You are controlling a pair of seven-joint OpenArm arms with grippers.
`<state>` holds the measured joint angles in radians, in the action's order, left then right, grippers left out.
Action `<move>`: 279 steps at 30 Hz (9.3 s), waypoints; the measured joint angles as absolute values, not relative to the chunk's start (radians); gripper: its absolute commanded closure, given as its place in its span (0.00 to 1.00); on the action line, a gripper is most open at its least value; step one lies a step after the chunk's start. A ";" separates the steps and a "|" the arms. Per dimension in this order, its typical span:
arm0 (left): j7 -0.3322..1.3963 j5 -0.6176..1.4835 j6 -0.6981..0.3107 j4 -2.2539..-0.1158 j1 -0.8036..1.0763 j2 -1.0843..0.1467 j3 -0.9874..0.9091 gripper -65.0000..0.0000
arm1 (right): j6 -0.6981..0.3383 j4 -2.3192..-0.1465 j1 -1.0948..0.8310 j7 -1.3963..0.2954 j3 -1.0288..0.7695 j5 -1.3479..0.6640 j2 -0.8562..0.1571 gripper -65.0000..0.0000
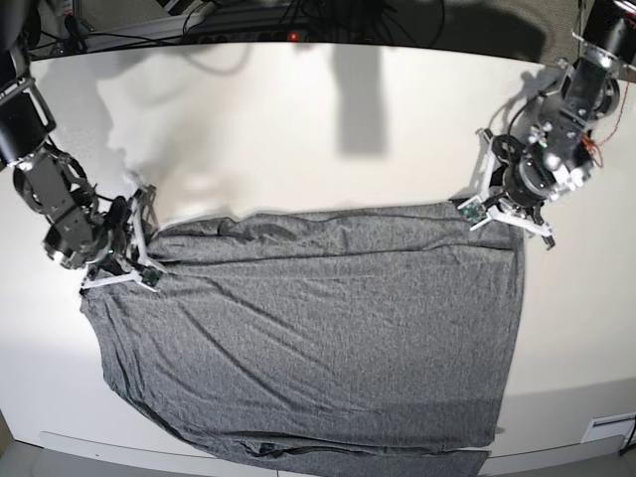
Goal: Fold the T-shirt properly
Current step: 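Regrasp the shirt edge with both grippers, adjusting the hold, then drag the held shirt edge with both grippers toward the hem, then pull the shirt edge back toward the robot with both grippers, flattening it, then release the left gripper and move it to the hem corner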
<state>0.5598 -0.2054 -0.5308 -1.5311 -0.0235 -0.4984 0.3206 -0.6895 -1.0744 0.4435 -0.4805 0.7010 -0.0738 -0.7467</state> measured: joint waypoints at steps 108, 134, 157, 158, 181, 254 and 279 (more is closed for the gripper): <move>0.275 0.387 -0.239 -0.641 -0.478 -0.252 0.175 1.00 | -0.314 -0.386 0.687 -0.181 0.693 -0.404 -0.583 1.00; 0.248 0.436 -0.124 -1.153 -0.014 -0.396 0.147 1.00 | -0.598 -1.015 0.044 -0.295 0.079 -0.424 -0.647 1.00; 0.241 0.417 -0.282 -1.460 0.496 -0.395 -0.209 1.00 | -0.456 -1.615 -0.624 -0.384 -0.179 -0.313 -0.626 1.00; 0.243 0.416 -0.282 -1.470 0.511 -0.393 -0.217 1.00 | -0.445 -1.628 -0.640 -0.384 -0.179 -0.299 -0.627 1.00; 0.344 0.397 -0.299 -1.606 0.588 -0.390 -0.233 1.00 | -0.313 -1.697 -0.771 -0.404 -0.187 -0.162 -0.627 1.00; 0.095 0.072 -0.512 -0.151 -0.756 -0.342 -0.031 0.66 | -0.364 -1.811 -0.338 -0.672 -0.270 -0.321 -0.590 0.47; 0.163 0.187 -0.576 -0.161 -0.737 -0.337 -0.031 1.00 | -0.416 -1.739 -0.119 -0.610 -0.252 -0.399 -0.590 0.47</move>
